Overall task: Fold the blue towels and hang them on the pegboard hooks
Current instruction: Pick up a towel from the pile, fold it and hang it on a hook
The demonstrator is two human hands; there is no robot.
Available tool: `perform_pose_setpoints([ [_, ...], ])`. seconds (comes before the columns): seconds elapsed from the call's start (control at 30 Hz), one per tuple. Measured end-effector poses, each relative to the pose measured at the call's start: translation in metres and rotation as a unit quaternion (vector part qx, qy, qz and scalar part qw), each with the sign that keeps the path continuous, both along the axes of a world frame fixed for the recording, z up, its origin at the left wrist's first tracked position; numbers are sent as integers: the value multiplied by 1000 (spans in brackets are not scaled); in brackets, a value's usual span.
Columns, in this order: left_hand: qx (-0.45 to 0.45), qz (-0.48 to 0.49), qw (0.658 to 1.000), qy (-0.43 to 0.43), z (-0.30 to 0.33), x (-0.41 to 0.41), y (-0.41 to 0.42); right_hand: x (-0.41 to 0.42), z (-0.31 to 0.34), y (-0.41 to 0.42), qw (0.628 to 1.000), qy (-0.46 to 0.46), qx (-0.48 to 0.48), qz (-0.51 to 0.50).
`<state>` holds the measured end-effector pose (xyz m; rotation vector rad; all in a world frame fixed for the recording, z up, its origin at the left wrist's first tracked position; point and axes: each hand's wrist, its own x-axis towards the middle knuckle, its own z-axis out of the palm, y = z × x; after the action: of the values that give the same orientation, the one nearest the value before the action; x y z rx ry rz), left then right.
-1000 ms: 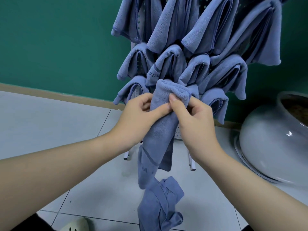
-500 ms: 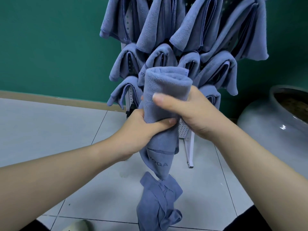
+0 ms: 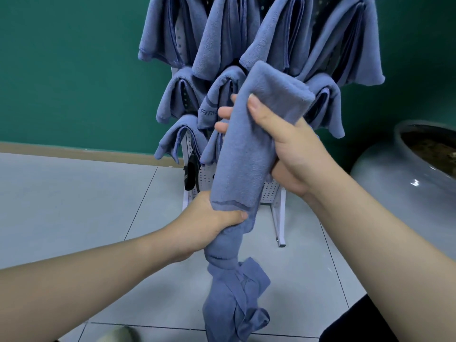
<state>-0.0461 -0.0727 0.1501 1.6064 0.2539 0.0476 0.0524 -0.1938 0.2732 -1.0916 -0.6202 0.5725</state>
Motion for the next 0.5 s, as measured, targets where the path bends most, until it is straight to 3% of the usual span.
perform_pose_setpoints([
  [0.13,1,-82,996,31,-5,-5,4,7,9,-8,999,25,28,-25],
  [0.3,29,-115,992,45,-10,-8,6,16,13,-16,996,51,44,-54],
  [0.5,116,-189,972,83,20,-11,23,14,10,-18,996,74,12,-53],
])
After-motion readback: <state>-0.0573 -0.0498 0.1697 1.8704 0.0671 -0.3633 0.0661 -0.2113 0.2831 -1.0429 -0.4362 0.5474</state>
